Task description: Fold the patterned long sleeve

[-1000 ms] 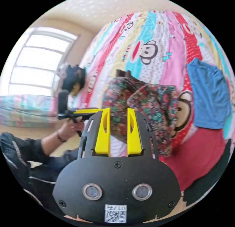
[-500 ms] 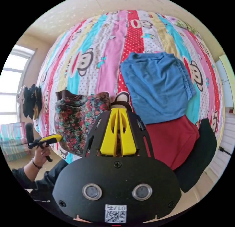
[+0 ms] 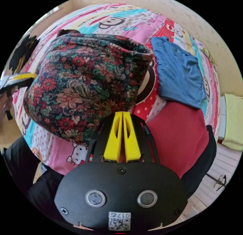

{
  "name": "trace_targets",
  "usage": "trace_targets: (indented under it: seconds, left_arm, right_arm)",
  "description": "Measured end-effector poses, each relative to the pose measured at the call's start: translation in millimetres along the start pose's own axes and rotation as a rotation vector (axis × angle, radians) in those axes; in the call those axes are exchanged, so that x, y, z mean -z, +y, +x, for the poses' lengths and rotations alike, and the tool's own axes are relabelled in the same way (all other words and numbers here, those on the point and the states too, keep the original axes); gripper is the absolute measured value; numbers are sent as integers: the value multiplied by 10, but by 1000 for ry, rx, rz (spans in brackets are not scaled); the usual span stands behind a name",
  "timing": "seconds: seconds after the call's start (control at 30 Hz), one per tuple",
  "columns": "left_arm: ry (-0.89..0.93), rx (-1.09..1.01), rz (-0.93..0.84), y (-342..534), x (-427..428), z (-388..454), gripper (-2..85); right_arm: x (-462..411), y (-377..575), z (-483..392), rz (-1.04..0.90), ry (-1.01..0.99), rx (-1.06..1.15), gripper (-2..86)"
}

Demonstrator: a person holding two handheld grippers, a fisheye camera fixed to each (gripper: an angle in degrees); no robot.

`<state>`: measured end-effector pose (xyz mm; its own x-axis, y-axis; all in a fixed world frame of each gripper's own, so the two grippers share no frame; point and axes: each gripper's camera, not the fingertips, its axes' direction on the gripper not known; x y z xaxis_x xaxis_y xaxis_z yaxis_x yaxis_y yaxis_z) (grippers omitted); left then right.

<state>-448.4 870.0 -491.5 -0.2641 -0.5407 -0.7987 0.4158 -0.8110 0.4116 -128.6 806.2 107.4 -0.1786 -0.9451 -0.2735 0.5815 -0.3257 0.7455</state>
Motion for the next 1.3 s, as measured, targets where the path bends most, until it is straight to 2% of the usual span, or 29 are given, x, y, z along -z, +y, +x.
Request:
trace_targets:
  seconds: [0.03,0.1,0.17,0.23,0.3,0.33,0.37,0.43,0.47,0.53,0.57,0.63,0.8,0.87,0.93,1.0,1.07,1.17,1.3]
  left_arm:
    - [51,73,-8,12,34,-61,-9]
    - [170,189,7,110,115,-214,-9]
    - [291,250,8,241,215,-361,-9]
    - [397,301,121,464,430,-437,-9]
    - [473,263,259,623,575,-357,-9]
    - [470,235,261,653,578,-255,-9]
    - [442,213,229,641,550,-184,-9]
    - [218,27,26,527,254,209,-8]
    - [151,-38,3,521,159,314,-8]
    - [-14,-159,116,667,19,543,-7]
    - [-29,-156,134,696,4,559,-8]
    - [-32,-130,162,759,-17,590,-9]
    - [57,-66,132,684,0,495,-8]
    - [73,-90,106,619,-6,455,-7]
    - [72,-135,86,557,-7,433,-7]
    - [90,-125,54,491,-14,388,-6]
    - [115,-105,10,395,-19,336,-6]
    - [148,-89,-48,238,-31,257,-5]
    - [183,-62,-84,94,-46,155,-4]
  right_arm:
    - [55,-114,101,-61,-64,-41,3]
    - [270,-151,283,-26,-192,-125,3]
    - [751,49,455,273,-323,-210,3]
    - [986,153,485,437,-435,-180,3]
    - [1019,148,444,484,-522,-105,3]
    - [960,88,407,459,-544,-66,3]
    - [886,-2,375,419,-509,-58,3]
    - [864,-153,381,415,-414,-83,3]
    - [905,-269,417,447,-374,-76,3]
    - [885,-521,493,427,-273,-63,3]
    - [710,-745,569,320,-156,-94,3]
    - [249,-1052,698,102,-104,-41,3]
    - [-42,-1216,1127,68,-148,5,4]
    - [13,-1255,1159,56,-79,60,7]
    - [110,-1242,1276,57,-80,25,11]
    - [332,-1157,1497,99,-157,-54,18]
    - [783,-712,1777,342,-306,-121,35]
    - [1021,1,2058,505,-520,-277,74]
    - [716,805,2231,453,-794,-514,136]
